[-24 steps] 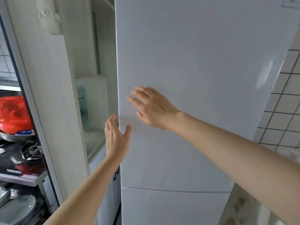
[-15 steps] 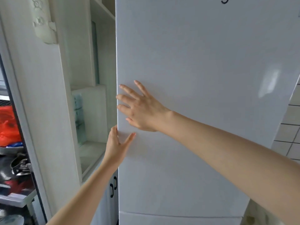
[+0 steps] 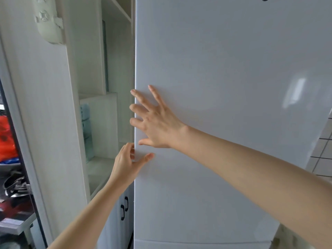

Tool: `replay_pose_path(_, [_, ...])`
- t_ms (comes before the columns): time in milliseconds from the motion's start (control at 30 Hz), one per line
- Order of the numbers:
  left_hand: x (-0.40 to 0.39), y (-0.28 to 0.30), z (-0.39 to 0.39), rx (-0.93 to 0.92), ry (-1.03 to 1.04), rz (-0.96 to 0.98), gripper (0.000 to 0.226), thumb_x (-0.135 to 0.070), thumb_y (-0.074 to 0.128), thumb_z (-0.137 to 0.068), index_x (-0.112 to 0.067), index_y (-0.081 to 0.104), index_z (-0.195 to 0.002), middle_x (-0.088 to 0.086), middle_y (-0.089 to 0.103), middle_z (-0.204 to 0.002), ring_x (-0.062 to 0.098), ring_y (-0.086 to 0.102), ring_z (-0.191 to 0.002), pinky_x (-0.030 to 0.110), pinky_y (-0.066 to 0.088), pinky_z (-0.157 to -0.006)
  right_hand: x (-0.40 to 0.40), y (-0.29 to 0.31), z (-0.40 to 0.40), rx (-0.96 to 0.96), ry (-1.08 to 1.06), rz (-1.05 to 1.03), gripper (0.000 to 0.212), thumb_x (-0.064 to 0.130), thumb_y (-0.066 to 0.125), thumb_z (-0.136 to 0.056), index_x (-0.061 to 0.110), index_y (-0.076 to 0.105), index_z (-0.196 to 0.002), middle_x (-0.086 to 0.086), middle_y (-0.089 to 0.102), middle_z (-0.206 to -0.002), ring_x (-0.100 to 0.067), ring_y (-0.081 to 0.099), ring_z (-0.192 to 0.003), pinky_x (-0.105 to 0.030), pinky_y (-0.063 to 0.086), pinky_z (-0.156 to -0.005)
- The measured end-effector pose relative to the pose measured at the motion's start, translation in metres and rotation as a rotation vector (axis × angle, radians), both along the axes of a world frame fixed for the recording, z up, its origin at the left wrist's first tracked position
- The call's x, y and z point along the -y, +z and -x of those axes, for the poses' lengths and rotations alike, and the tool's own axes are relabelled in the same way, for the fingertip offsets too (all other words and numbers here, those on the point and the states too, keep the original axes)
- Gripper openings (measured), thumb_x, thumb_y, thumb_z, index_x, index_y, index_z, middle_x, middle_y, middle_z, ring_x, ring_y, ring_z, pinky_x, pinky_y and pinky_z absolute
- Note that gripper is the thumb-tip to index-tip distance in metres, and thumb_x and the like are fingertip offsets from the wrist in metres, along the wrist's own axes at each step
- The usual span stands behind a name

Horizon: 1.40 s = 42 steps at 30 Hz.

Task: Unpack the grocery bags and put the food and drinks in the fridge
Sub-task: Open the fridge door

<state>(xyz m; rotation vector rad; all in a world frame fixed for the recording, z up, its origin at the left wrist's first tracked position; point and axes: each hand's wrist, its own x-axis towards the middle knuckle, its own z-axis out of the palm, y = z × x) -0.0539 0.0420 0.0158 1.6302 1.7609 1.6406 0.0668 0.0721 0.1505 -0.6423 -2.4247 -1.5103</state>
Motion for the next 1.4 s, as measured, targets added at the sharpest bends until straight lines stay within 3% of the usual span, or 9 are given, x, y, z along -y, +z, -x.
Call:
replay_pose_path(400, [0.088, -0.009, -0.015, 0.003, -0.067, -0.097, 0.033, -0.04, 0.081, -0.072, -0.023, 0.058, -0.088, -0.007, 0.061, -0.083, 0.007, 0.057, -0.073, 0.021, 0.047, -0.062, 0.076, -0.015, -0.031, -0.179, 0.154, -0.038, 0.063, 0.061, 0.055, -0.082, 0.011, 0.059, -0.121, -0.016, 0.045, -0.142, -0.037, 0.019, -0.144, -0.064, 0.007, -0.113])
replay_pose_path(500, [0.12, -0.01, -0.022, 0.032, -0.126, -0.083, 0.04, -0.057, 0.069, -0.076, -0.029, 0.057, -0.103, -0.009, 0.058, -0.087, 0.007, 0.056, -0.064, 0.024, 0.044, -0.062, 0.115, -0.027, -0.034, -0.362, 0.124, 0.016, 0.077, 0.054, 0.057, -0.085, 0.001, 0.042, -0.14, -0.02, 0.025, -0.155, -0.034, 0.016, -0.146, -0.063, 0.013, -0.112])
replay_pose_path(567, [0.14, -0.007, -0.031, 0.036, -0.198, -0.032, 0.032, -0.051, 0.063, -0.085, -0.033, 0.056, -0.111, -0.008, 0.049, -0.066, 0.008, 0.045, -0.05, 0.023, 0.036, -0.055, 0.144, -0.036, -0.034, -0.493, 0.084, 0.061, 0.082, 0.045, 0.06, -0.085, -0.001, 0.031, -0.146, -0.021, 0.017, -0.157, -0.035, 0.011, -0.147, -0.064, 0.016, -0.111])
replay_pose_path(733, [0.193, -0.008, -0.064, 0.127, -0.413, -0.021, 0.006, -0.046, 0.058, -0.091, -0.04, 0.059, -0.094, 0.001, 0.029, -0.056, 0.013, 0.027, -0.047, 0.028, 0.028, -0.048, 0.212, -0.047, -0.049, -0.778, 0.013, 0.165, 0.087, 0.043, 0.061, -0.086, 0.0, 0.02, -0.15, -0.018, 0.013, -0.159, -0.048, 0.007, -0.143, -0.067, 0.028, -0.105])
replay_pose_path(867, [0.218, -0.008, -0.086, 0.182, -0.521, -0.089, 0.027, -0.054, 0.046, -0.089, -0.036, 0.064, -0.1, 0.004, 0.06, -0.085, 0.016, 0.049, -0.073, 0.026, 0.039, -0.071, 0.251, -0.048, -0.075, -0.864, 0.024, 0.197, 0.089, 0.034, 0.063, -0.087, 0.006, 0.007, -0.149, -0.017, 0.007, -0.16, -0.046, 0.004, -0.145, -0.065, 0.033, -0.103])
replay_pose_path(1000, [0.241, -0.003, -0.118, 0.195, -0.571, -0.108, 0.034, -0.047, 0.047, -0.091, -0.025, 0.065, -0.108, 0.0, 0.06, -0.1, 0.002, 0.056, -0.09, 0.011, 0.04, -0.08, 0.285, -0.046, -0.109, -0.961, 0.097, 0.248, 0.09, 0.018, 0.066, -0.088, 0.019, -0.001, -0.148, -0.022, 0.001, -0.159, -0.042, 0.002, -0.146, -0.057, 0.034, -0.108])
replay_pose_path(1167, [0.262, -0.008, -0.164, 0.162, -0.65, -0.17, 0.034, -0.053, 0.047, -0.091, -0.026, 0.059, -0.108, -0.001, 0.055, -0.104, 0.019, 0.053, -0.101, 0.041, 0.046, -0.091, 0.312, -0.048, -0.157, -1.088, 0.092, 0.269, 0.088, 0.016, 0.064, -0.089, -0.002, 0.003, -0.149, -0.025, 0.005, -0.157, -0.036, 0.007, -0.147, -0.04, 0.018, -0.119])
replay_pose_path(1267, [0.278, -0.008, -0.194, 0.148, -0.683, -0.189, 0.04, -0.051, 0.046, -0.093, -0.046, 0.046, -0.133, -0.012, 0.053, -0.126, 0.018, 0.051, -0.119, 0.042, 0.043, -0.103, 0.328, -0.05, -0.185, -1.163, 0.036, 0.323, 0.092, 0.028, 0.064, -0.089, 0.006, 0.001, -0.151, -0.014, 0.006, -0.16, -0.026, 0.012, -0.148, -0.02, 0.021, -0.11])
replay_pose_path(1400, [0.294, -0.013, -0.236, 0.116, -0.646, -0.226, 0.061, -0.046, 0.044, -0.096, -0.032, 0.025, -0.152, -0.014, 0.038, -0.151, 0.011, 0.036, -0.14, 0.044, 0.031, -0.116, 0.35, -0.053, -0.227, -1.237, 0.099, 0.424, 0.091, 0.03, 0.066, -0.088, 0.009, 0.004, -0.152, -0.007, 0.015, -0.16, -0.016, 0.017, -0.147, -0.013, 0.022, -0.108])
